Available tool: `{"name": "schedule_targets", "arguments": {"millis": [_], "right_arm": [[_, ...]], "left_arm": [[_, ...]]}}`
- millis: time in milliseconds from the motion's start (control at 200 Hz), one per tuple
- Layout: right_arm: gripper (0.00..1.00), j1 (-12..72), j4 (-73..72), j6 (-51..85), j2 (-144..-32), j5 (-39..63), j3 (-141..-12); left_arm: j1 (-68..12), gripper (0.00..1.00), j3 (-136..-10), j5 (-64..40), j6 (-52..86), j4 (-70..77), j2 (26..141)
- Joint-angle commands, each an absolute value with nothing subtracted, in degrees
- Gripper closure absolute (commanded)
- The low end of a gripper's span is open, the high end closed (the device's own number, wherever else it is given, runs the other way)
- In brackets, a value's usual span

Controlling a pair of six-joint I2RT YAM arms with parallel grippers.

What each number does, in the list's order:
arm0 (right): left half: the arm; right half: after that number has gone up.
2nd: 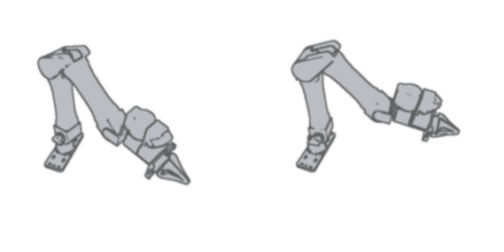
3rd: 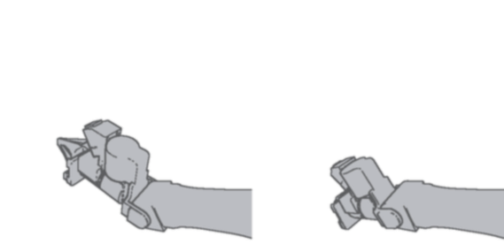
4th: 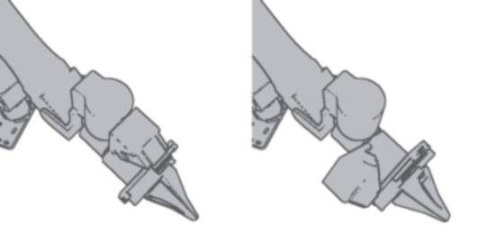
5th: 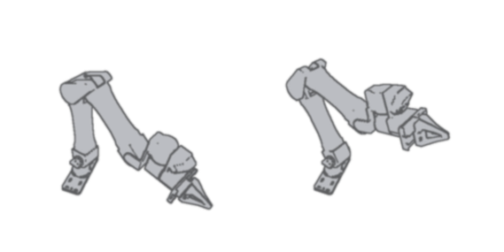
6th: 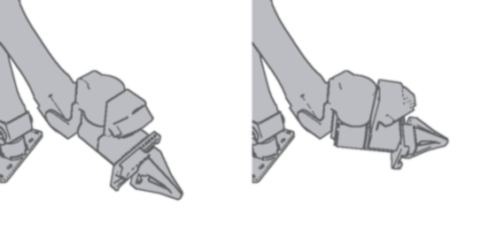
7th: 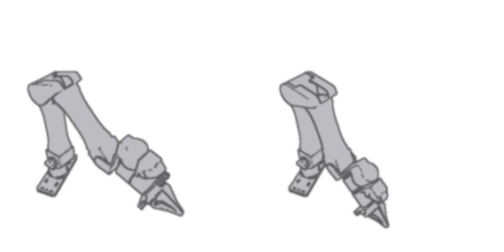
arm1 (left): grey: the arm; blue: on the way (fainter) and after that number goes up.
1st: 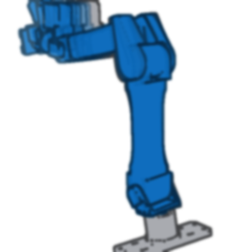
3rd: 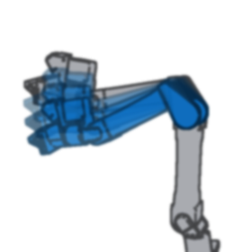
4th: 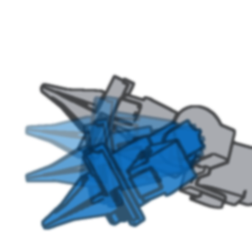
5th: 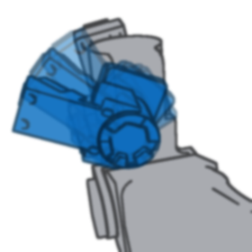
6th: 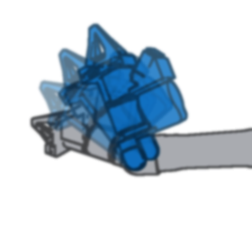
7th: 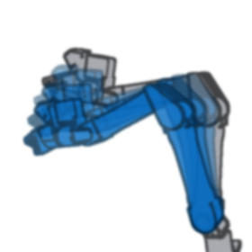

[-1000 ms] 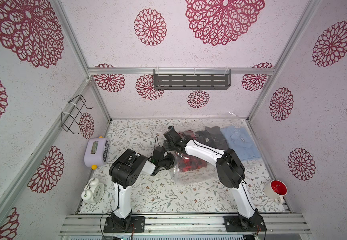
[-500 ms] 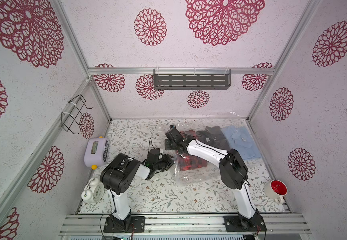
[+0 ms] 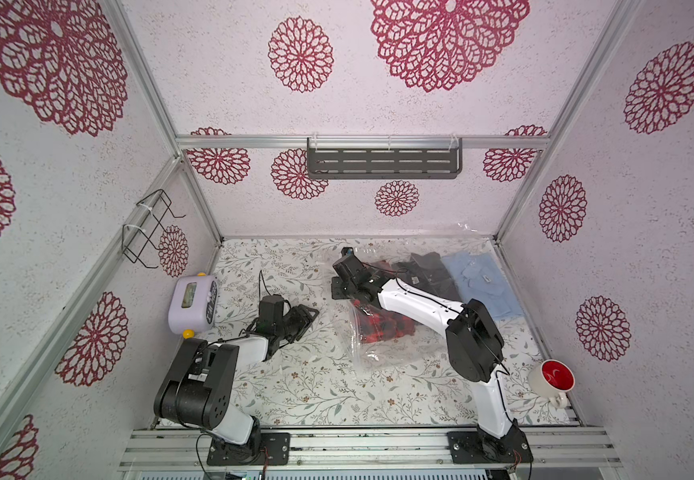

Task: Place the folded shirt into the vacuum bag
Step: Place the shirt in the vacuum bag, then adjust the vacuum bag at the center of the board.

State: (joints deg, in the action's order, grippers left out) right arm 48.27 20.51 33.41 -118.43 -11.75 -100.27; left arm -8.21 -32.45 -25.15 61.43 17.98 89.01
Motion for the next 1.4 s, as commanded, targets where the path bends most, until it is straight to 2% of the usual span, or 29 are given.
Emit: {"name": "schedule_targets", "arguments": {"millis": [0,375,435,495,590,655,796,1026,1396], "right_arm": [[1.0,48.5,19.2,32.1,-112.7,-10.6,-100.3],[1.0,49.7,16.7,32.4,-113.0,-3.9,-97.6],[0.77,50.0,16.5,32.0,-113.4,-1.8,-96.9],[0.6,50.2,15.9,31.7,-112.8,0.3,-95.5],[0.42,50.2,13.5,31.9,-109.8,2.5,-91.8],[0.36,49.9,12.9,31.9,-107.6,2.5,-89.8],[0.34,47.7,12.7,31.7,-104.0,1.6,-86.2],[0.34,39.2,9.6,31.6,-99.3,1.8,-76.7],[0.37,37.3,0.7,33.7,-107.8,10.7,-65.9]], "left_arm": [[-3.9,0.42,-35.1,-28.1,58.4,14.1,88.1],[0.2,0.35,-43.0,-29.9,55.8,8.8,89.7],[0.2,0.33,-43.4,-29.7,55.7,8.9,90.8],[0.2,0.29,-44.0,-29.5,55.4,8.6,92.0],[0.2,0.24,-46.4,-29.5,54.0,7.1,95.3],[0.2,0.22,-48.5,-29.8,53.3,6.4,98.0],[0.2,0.17,-53.8,-30.3,52.3,5.4,103.6],[0.2,0.14,-61.9,-32.0,51.2,4.1,110.7],[-1.1,0.15,-71.9,-33.5,50.5,2.4,122.0]]}}
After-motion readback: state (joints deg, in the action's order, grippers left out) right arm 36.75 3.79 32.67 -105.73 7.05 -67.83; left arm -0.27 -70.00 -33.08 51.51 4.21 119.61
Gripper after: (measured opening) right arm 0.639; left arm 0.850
